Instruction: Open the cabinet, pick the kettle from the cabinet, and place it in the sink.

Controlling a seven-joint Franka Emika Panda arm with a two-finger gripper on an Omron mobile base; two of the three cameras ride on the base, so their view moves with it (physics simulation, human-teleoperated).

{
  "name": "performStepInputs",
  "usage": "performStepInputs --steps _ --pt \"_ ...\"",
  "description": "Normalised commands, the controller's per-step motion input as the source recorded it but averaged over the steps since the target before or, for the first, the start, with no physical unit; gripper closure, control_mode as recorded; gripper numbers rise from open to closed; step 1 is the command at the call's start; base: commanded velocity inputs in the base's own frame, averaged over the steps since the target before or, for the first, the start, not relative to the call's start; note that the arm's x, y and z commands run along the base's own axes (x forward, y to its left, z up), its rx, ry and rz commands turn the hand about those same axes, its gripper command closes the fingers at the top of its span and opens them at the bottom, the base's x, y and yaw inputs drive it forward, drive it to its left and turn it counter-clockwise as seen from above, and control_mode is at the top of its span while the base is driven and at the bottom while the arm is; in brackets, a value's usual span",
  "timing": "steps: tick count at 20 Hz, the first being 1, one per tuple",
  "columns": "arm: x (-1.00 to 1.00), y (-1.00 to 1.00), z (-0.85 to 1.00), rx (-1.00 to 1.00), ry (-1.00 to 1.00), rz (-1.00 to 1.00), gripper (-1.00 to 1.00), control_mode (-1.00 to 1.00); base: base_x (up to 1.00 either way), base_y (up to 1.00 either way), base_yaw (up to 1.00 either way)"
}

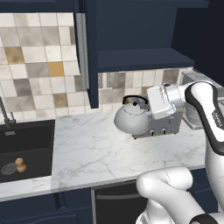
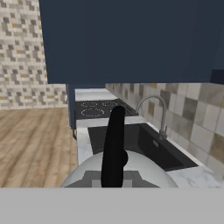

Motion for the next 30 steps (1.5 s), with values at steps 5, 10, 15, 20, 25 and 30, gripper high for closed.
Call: performStepInputs --steps 5,10,15,20,25,30 --pt "0.00 0.00 0.00 0.00 0.00 0.00 1.00 1.00 0.00 0.00 0.00" --pt "0.00 0.00 0.00 0.00 0.00 0.00 1.00 1.00 -0.02 0.00 0.00" --pt "0.00 0.00 0.00 0.00 0.00 0.00 1.00 1.00 -0.35 -0.02 0.00" --pt "0.00 0.00 0.00 0.00 0.00 0.00 1.00 1.00 -0.57 -0.01 0.00" --pt "0.00 0.00 0.00 0.00 0.00 0.00 1.00 1.00 -0.59 0.00 0.00" --pt "0.00 0.00 0.00 0.00 0.00 0.00 1.00 1.00 -0.55 0.03 -0.01"
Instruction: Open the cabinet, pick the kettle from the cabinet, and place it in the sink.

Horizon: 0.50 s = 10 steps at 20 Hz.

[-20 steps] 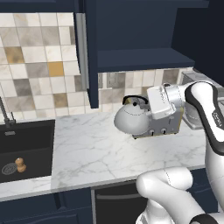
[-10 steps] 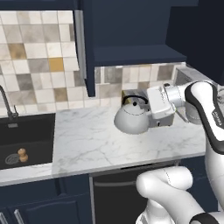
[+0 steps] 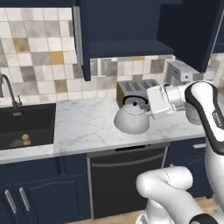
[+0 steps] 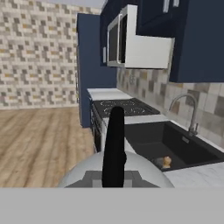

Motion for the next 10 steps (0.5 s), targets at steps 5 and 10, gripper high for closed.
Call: performStepInputs --steps 5,10 --pt "0.00 0.00 0.00 0.00 0.00 0.00 1.00 1.00 -0.47 0.44 -0.01" --pt "0.00 0.00 0.00 0.00 0.00 0.00 1.00 1.00 -0.38 0.60 0.00"
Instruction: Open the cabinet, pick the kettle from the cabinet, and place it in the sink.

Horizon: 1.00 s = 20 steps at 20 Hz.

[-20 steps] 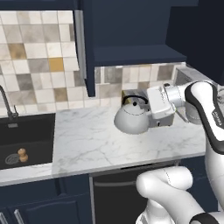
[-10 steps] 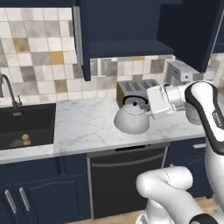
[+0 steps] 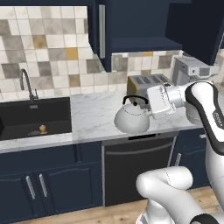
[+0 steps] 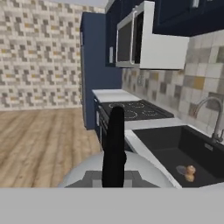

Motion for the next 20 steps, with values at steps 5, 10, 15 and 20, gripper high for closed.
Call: performStepInputs --steps 5,10,15,20 --pt "0.00 0.00 0.00 0.00 0.00 0.00 1.00 1.00 -0.33 0.62 0.00" --pt "0.00 0.00 0.00 0.00 0.00 0.00 1.00 1.00 -0.26 0.66 0.00" --pt "0.00 0.00 0.00 0.00 0.00 0.00 1.00 1.00 -0.20 0.67 0.00" --pt "0.00 0.00 0.00 0.00 0.00 0.00 1.00 1.00 -0.08 0.69 -0.03"
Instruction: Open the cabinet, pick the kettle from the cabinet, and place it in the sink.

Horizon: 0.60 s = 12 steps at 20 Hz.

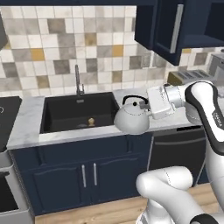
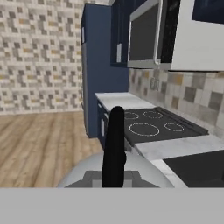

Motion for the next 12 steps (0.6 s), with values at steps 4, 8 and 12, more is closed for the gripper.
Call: performStepInputs --steps 4,8,12 --pt "0.00 0.00 0.00 0.00 0.00 0.00 1.00 1.00 -0.01 0.70 -0.05" --pt "0.00 0.00 0.00 0.00 0.00 0.00 1.00 1.00 0.01 0.72 -0.05" --pt "0.00 0.00 0.00 0.00 0.00 0.00 1.00 1.00 0.18 0.71 -0.05"
